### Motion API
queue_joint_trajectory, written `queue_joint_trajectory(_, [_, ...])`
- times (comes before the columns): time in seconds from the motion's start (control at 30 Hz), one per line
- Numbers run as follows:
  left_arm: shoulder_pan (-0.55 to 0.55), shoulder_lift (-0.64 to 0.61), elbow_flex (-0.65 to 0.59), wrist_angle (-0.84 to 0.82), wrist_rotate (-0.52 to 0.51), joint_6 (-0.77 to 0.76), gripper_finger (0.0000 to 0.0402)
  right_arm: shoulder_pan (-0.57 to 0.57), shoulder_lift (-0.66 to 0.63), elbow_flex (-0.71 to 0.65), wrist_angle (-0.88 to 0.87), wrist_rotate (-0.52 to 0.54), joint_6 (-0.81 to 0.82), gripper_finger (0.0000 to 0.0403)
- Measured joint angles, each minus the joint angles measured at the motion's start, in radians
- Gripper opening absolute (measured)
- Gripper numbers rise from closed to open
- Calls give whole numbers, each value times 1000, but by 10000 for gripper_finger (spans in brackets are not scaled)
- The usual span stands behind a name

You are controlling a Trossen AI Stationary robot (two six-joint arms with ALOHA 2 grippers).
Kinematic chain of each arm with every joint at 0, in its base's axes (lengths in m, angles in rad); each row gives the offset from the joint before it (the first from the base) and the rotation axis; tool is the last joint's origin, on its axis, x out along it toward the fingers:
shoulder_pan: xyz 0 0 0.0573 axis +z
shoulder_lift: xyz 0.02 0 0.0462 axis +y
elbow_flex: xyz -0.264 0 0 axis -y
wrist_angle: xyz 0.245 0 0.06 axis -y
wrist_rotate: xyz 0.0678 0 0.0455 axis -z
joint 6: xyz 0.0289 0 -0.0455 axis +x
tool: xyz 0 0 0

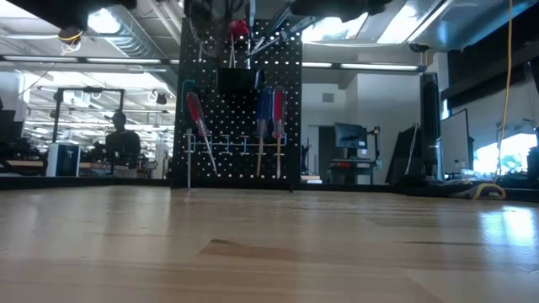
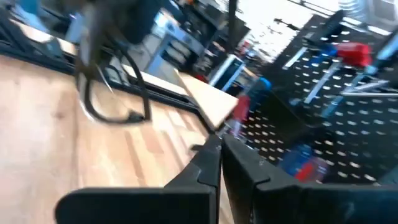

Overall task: Hang tools onto peg board
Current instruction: Hang the black protective eyewear on the peg board

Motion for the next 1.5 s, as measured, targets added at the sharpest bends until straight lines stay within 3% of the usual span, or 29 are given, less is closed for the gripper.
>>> queue_joint_trajectory(0.2, [-18,-47,-1,-44,-43,45,6,9,0,0,-5,125,33,26])
queue_joint_trajectory(0.4, [10,-90,-65,-34,-39,58,5,2,0,0,-26,41,203,100])
queue_joint_trajectory(0.53, [57,-128,-135,23,-47,14,4,-15,-13,0,-114,-133,351,153])
queue_joint_trajectory(0.73, [90,-137,-213,167,-49,-18,3,-102,-85,0,-296,-651,607,189])
queue_joint_trajectory(0.83, [99,-137,-215,160,-49,-20,4,-136,-85,0,-291,-816,621,193])
queue_joint_trajectory(1.03, [87,-137,-215,172,-49,-18,3,-172,-77,-14,-309,-795,586,193])
queue_joint_trajectory(1.23, [85,-137,-215,171,-65,-5,5,-175,-77,-16,-275,-707,571,193])
queue_joint_trajectory(1.5, [81,-137,-215,171,-71,31,5,-189,-76,-16,-42,-660,557,193])
